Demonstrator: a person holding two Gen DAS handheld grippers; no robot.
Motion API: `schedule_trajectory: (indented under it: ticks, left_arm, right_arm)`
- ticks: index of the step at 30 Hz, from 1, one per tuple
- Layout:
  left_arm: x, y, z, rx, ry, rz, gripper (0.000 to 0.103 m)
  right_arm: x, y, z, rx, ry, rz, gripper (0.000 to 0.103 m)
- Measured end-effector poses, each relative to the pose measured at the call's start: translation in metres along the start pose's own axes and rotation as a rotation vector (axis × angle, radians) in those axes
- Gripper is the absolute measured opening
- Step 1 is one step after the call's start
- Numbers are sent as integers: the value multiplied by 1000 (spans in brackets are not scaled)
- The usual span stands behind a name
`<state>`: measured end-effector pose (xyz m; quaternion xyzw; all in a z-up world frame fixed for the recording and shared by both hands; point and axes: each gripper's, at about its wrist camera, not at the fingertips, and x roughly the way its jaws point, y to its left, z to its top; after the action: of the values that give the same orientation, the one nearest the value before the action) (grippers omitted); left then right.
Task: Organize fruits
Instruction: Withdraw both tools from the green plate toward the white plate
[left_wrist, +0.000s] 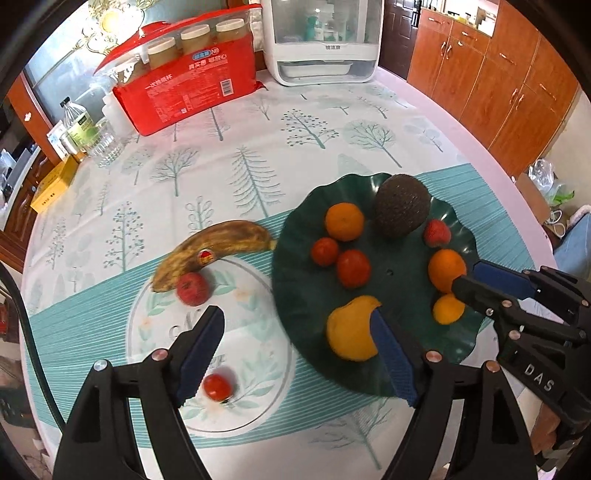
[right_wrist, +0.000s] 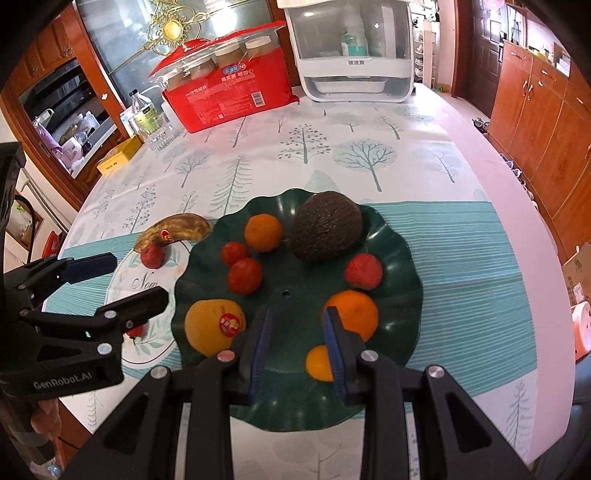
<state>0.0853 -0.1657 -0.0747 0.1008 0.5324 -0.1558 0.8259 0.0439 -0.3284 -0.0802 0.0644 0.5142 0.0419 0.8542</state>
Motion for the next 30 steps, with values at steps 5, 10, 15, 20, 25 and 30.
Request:
schedule_trajectory:
  ticks: [5, 10, 15, 20, 25, 30]
  left_arm:
    - [-15, 21, -5, 22, -13, 2, 80]
    - [-32, 52, -7, 41, -35, 10, 80]
    - [-48, 83, -4, 87, -54, 33, 80]
    - [-61, 111, 4, 156, -92, 55, 88]
    - [-51, 130, 7, 237, -84, 43, 88]
    - [-30, 136, 7, 344, -66, 25, 88]
  right_arm:
    - [-8, 14, -7, 26, -9, -5, 30]
    - [-17, 41, -9, 37, -23, 4, 30]
    - [-26, 73, -6, 23, -47, 18, 30]
    - [-30, 104, -4, 0, -64, 28, 32]
    - [-19, 134, -5, -23, -46, 53, 37]
    - [5, 163, -14, -58, -8, 66, 37]
